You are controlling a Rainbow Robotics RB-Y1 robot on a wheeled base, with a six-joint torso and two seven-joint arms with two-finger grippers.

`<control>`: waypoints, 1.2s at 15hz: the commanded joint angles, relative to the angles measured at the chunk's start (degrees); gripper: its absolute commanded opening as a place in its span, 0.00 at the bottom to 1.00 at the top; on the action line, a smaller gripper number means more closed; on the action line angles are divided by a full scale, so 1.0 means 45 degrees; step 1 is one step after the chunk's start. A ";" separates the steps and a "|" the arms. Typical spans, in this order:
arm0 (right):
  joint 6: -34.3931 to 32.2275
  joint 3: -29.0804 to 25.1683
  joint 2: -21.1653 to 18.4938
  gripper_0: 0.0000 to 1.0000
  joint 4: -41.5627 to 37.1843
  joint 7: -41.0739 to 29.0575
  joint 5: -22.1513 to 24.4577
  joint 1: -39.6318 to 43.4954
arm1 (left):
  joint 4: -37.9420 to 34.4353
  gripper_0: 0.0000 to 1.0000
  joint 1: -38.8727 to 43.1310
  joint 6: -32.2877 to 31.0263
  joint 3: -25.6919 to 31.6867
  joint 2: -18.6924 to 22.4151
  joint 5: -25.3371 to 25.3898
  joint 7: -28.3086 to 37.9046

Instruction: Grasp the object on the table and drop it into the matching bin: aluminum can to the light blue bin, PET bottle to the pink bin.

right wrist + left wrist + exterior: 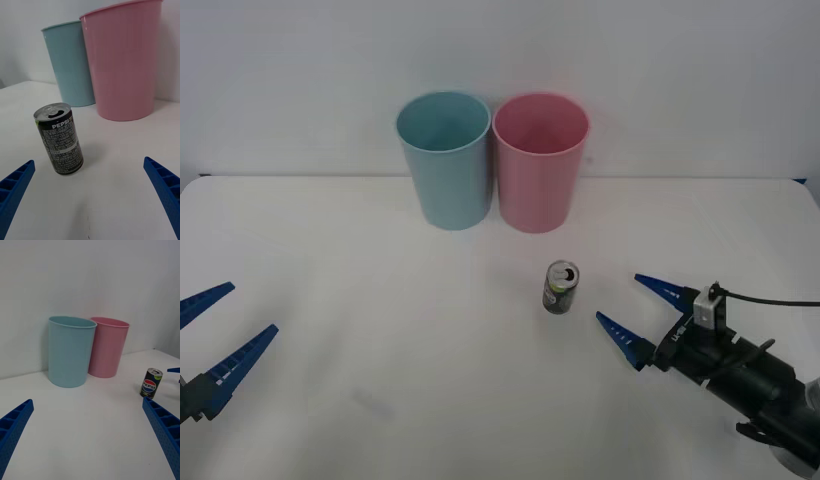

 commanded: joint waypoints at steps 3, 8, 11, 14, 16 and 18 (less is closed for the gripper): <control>0.1368 0.1025 0.0326 1.00 0.0007 0.0177 0.0171 -0.0409 | 0.0000 1.00 0.0000 0.0000 0.0000 0.0000 0.0000 -0.0001; 0.2676 0.2314 0.0443 1.00 0.0007 0.0392 0.0132 -0.0741 | 0.0000 1.00 0.0000 0.0000 0.0000 0.0000 0.0000 -0.0001; 0.3477 0.3037 0.0443 1.00 0.0007 0.0529 -0.0102 -0.0858 | 0.0000 1.00 0.0000 0.0000 0.0000 0.0000 0.0000 -0.0001; 0.4278 0.3603 0.0443 1.00 0.0007 0.0626 -0.0297 -0.1034 | 0.0000 1.00 0.0000 0.0000 0.0000 0.0000 0.0000 -0.0001; 0.4688 0.3955 0.0443 1.00 0.0007 0.0685 -0.0493 -0.1034 | 0.0000 1.00 0.0000 0.0000 0.0000 0.0000 0.0000 -0.0001; 0.4922 0.4228 0.0443 1.00 -0.0012 0.0763 -0.0688 -0.1073 | 0.0000 1.00 0.0000 0.0000 0.0000 0.0000 0.0000 -0.0001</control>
